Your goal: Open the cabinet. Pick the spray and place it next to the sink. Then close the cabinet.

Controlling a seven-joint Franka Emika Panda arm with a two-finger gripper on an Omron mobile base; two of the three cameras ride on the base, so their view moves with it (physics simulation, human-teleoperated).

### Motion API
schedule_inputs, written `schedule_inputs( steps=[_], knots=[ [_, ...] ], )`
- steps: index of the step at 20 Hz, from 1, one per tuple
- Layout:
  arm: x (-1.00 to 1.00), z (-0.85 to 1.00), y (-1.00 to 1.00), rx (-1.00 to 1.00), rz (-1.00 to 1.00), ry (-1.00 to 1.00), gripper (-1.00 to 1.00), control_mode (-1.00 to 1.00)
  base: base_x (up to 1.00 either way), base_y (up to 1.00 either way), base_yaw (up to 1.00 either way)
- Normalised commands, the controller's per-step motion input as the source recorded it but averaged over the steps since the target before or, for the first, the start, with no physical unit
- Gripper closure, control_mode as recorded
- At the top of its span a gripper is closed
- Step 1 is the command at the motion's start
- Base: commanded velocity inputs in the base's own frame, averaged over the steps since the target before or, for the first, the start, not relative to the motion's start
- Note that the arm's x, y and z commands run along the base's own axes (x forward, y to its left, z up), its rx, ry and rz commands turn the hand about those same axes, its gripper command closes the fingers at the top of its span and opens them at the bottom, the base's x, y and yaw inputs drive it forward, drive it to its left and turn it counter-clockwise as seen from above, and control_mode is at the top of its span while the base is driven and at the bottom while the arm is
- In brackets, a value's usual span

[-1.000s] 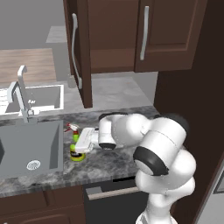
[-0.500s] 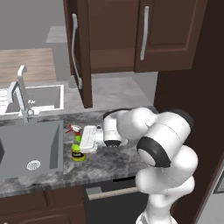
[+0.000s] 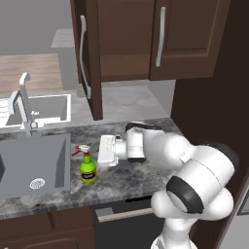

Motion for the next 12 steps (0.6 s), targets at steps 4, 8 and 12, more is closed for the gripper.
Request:
schedule_inputs(
  steps=[4, 8, 12],
  knots=[
    [-0.26, 0.76, -0.64, -0.06, -0.01, 0.00, -1.00, -1.00, 0.00, 0.00, 0.00],
    [-0.44, 0.59, -0.86, -0.10, 0.00, 0.00, -1.00, -1.00, 0.00, 0.00, 0.00],
    [-0.82, 0.79, -0.37, -0.19, 0.00, -0.01, -1.00, -1.00, 0.00, 0.00, 0.00]
  ],
)
